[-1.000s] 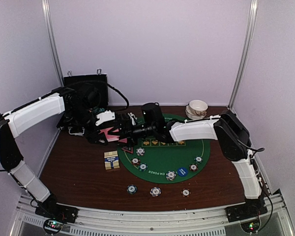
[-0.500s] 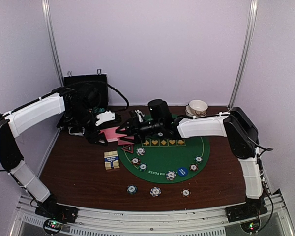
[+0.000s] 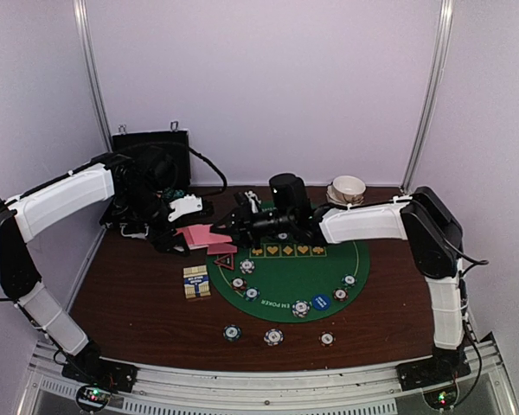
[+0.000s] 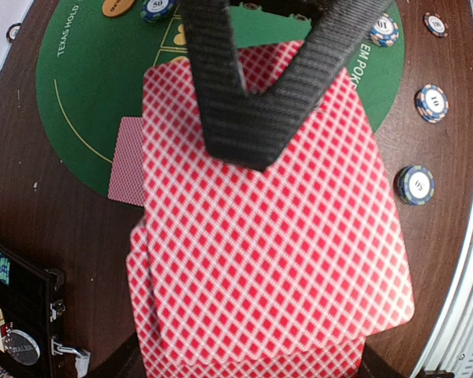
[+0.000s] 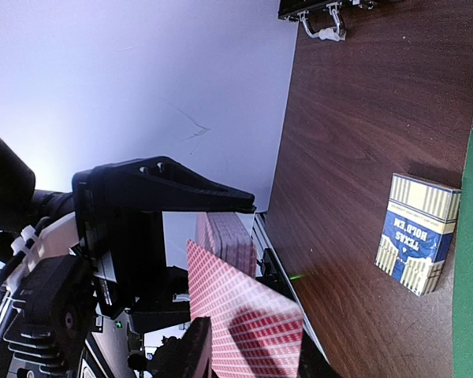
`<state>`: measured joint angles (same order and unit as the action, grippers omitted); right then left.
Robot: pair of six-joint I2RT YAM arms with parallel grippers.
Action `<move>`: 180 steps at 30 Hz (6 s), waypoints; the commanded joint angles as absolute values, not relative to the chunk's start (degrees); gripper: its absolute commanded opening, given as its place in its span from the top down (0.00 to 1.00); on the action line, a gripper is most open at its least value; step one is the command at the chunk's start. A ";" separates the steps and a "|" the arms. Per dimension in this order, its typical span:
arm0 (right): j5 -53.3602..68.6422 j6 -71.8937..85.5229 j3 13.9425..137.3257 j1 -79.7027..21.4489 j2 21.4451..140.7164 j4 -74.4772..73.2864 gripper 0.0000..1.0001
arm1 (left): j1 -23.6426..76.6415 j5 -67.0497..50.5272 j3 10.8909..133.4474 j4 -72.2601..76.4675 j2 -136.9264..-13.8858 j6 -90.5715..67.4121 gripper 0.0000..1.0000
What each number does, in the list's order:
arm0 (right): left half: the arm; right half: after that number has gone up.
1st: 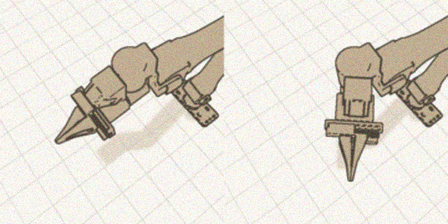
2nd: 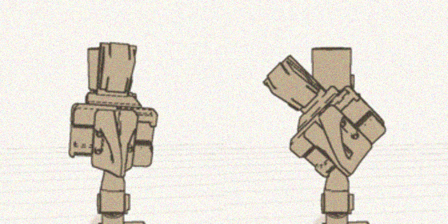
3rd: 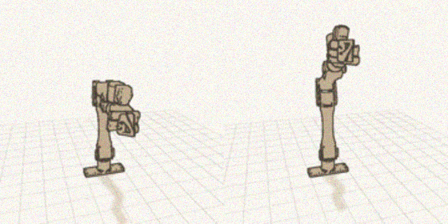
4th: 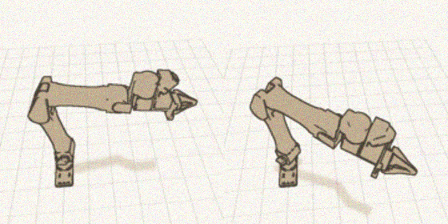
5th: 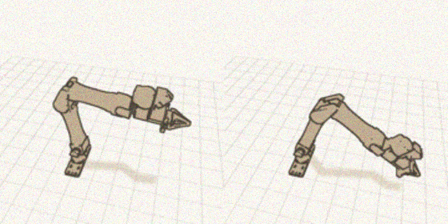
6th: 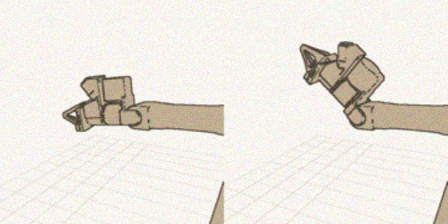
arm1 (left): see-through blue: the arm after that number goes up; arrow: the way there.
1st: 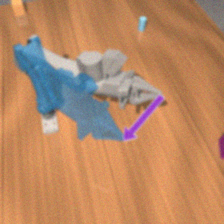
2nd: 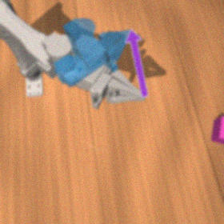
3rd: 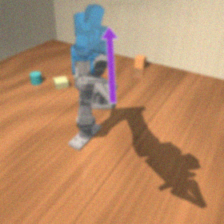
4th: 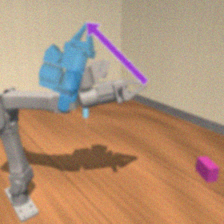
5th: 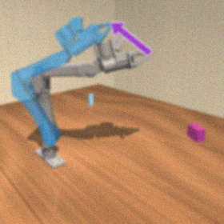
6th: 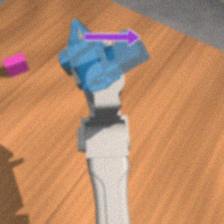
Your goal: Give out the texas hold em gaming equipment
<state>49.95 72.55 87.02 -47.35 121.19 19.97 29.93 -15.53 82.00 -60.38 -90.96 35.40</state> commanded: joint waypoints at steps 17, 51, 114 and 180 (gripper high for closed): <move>50.22 70.15 83.27 -42.33 113.06 16.58 1.00 | 29.62 -15.64 82.18 -59.59 -90.88 35.42 1.00; 40.66 40.96 121.26 -21.12 142.29 -22.13 1.00 | 29.62 -15.71 83.17 -60.14 -91.77 35.33 1.00; 47.46 67.81 75.98 -44.64 113.10 25.93 0.09 | 29.61 -16.95 83.06 -60.38 -90.44 33.93 1.00; 49.44 71.36 91.85 -49.01 128.70 22.83 0.51 | 29.62 -17.85 83.13 -60.91 -89.72 34.27 1.00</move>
<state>50.02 73.25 94.54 -50.28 130.91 26.59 29.93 -16.67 82.00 -61.56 -91.39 34.33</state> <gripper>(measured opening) 0.506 0.673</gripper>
